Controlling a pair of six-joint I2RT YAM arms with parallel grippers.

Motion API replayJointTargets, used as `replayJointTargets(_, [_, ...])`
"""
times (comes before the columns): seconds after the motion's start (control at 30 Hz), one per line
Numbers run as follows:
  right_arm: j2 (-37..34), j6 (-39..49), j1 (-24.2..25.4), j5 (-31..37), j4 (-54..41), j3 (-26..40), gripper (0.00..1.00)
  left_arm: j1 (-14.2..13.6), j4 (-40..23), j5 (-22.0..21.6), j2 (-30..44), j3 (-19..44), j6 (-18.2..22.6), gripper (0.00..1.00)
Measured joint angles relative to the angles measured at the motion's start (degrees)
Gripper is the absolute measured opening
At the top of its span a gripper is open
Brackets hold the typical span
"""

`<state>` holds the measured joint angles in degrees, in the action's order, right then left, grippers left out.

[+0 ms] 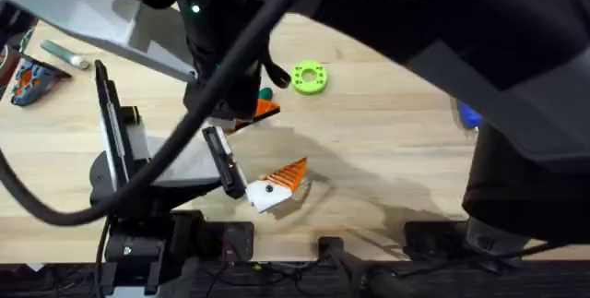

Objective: Pick up the gripper from the table and insert it into the empty holder that is missing its gripper. Then pick up a screw, insert it into the mounting hole, and use the screwdriver to tighten it. Finally, clean up the table by picking up the vegetable and placing it into the bucket.

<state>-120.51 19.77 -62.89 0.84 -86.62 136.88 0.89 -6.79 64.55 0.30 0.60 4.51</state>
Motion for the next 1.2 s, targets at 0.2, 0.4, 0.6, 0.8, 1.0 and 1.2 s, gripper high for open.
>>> replayJointTargets(0.2, [-0.4, 0.0, 0.0, 0.0, -0.3, 0.1, 0.005, 0.0, 0.0, 0.0, 0.0, 0.0, -0.3, 0.986])
replayJointTargets(0.4, [-0.5, 0.0, -0.1, 0.0, -0.2, 0.2, 0.005, 0.0, 0.0, 0.0, 0.0, 0.0, -0.3, 0.986])
replayJointTargets(0.6, [-0.7, 0.0, -0.1, -0.1, 0.4, 0.2, 0.005, 0.0, 0.0, 0.0, 0.0, 0.0, -0.4, 0.986])
replayJointTargets(0.8, [-0.7, 0.0, -0.1, 0.0, 0.1, 0.2, 0.005, 0.0, 0.0, 0.0, 0.0, 0.0, -0.4, 0.986])
replayJointTargets(1.0, [-0.7, 0.0, 0.3, 0.1, -0.2, 0.2, 0.004, 0.0, 0.0, 0.0, 0.0, 0.0, -0.5, 0.986])
replayJointTargets(1.2, [-0.6, 0.0, 0.7, 0.5, 0.1, 0.2, 0.004, 0.0, 0.0, 0.0, 0.0, 0.0, -0.7, 0.986])
